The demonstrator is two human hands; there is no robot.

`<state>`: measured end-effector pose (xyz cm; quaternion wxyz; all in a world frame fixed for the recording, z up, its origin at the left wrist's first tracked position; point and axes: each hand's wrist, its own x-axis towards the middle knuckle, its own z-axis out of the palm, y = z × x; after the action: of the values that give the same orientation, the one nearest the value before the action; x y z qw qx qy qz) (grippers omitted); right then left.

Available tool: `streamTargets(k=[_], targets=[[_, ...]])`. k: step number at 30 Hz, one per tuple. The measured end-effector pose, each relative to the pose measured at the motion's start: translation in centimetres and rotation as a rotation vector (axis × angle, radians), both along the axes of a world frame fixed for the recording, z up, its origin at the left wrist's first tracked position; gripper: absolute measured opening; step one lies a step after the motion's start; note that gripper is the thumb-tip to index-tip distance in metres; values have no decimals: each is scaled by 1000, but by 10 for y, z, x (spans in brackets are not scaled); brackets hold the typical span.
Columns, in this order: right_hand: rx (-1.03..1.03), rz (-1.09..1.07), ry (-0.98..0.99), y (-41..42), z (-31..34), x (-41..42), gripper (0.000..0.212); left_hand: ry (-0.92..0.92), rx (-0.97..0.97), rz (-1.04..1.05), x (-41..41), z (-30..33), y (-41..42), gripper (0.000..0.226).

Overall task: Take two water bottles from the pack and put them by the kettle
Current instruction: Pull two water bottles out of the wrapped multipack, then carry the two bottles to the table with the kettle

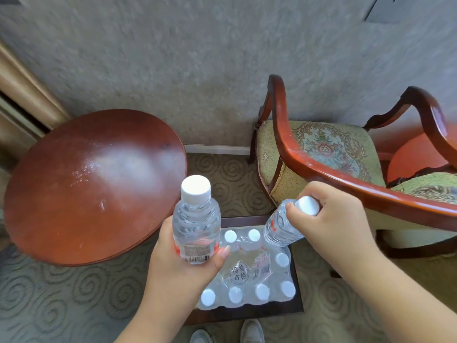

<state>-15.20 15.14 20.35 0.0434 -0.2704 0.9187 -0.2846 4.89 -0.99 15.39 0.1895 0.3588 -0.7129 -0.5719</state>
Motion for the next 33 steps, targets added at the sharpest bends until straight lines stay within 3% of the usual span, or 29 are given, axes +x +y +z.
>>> streamTargets(k=[3,5,8,12,16,20,24,27,33], targets=[[-126,-2,95,0,-25,3,23,3,10,2,-2,-2,2,78],[-308,-54,-61,-1,-38,9,17,-1,8,3,-4,-3,3,76],[-511,-145,-363,-5,-55,20,25,-2,20,6,-5,-8,2,77],[-546,-111,-256,-8,-69,13,14,-10,15,41,-4,-20,1,81],[-575,-248,-276,-16,-50,0,10,13,29,80,-6,-13,0,82],[-587,-145,-340,-22,28,0,20,128,53,91,-5,35,-4,91],[-582,-12,-379,-31,134,24,22,248,-59,154,5,128,-3,77],[-570,99,-413,-36,210,49,32,311,-136,178,22,201,-1,90],[-606,305,-443,-45,329,92,44,291,-275,196,70,310,22,67]])
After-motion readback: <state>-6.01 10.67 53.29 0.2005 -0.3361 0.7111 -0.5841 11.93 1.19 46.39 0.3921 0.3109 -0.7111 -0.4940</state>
